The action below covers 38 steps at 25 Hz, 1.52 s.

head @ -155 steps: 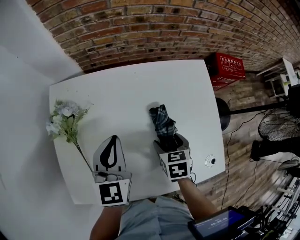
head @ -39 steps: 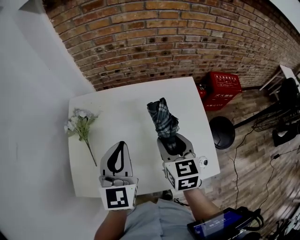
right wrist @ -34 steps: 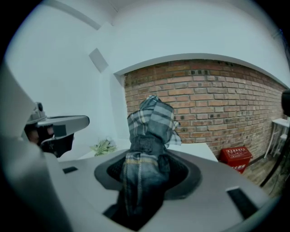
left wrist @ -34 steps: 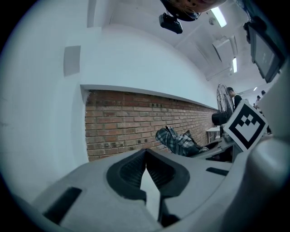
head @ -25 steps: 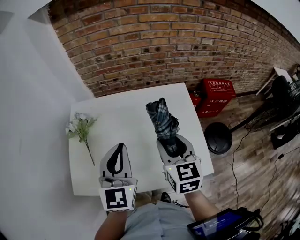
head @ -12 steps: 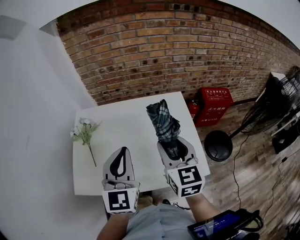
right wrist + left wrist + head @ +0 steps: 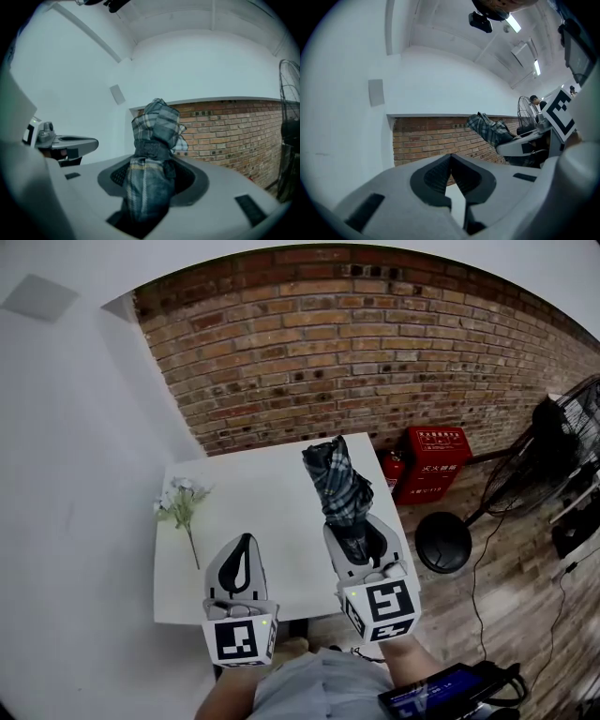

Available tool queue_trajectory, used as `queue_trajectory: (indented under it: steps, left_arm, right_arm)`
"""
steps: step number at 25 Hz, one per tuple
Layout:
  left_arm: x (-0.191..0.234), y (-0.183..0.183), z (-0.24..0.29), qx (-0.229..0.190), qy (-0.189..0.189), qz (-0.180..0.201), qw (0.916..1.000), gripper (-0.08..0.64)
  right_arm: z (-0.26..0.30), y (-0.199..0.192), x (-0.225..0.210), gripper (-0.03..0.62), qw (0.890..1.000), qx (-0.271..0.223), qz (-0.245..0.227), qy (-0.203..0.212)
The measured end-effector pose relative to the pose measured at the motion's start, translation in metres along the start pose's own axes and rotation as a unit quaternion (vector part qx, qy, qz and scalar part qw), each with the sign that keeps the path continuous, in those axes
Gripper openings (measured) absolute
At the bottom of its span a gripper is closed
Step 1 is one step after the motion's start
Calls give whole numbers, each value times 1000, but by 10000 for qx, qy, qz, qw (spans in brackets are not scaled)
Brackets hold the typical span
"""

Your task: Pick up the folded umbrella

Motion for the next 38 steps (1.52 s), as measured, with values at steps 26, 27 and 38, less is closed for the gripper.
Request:
queue_trajectory:
  steps: [26,27,38]
  left_arm:
    - [0,30,-34,-301,371,16,9989,8]
    - [-1,31,-34,-307,370,18,9988,8]
    - [-2,32,-24,-316,379,40,9988,8]
  right_arm:
    - [-39,25,13,195,9982,-370,-423,190]
    - [-39,26,13,195,9982,-358,-435,188]
    - [-33,23,7,195,9983,-357,-407,200]
Point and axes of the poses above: the fingertips, and each gripper's own axes: z forward along the fingers, x to its left, y out of its top, the point moved 7 cm from there along -z, backward along the fingers, and after that the axes turned 14 degrees about y, right-handed, at the moved point
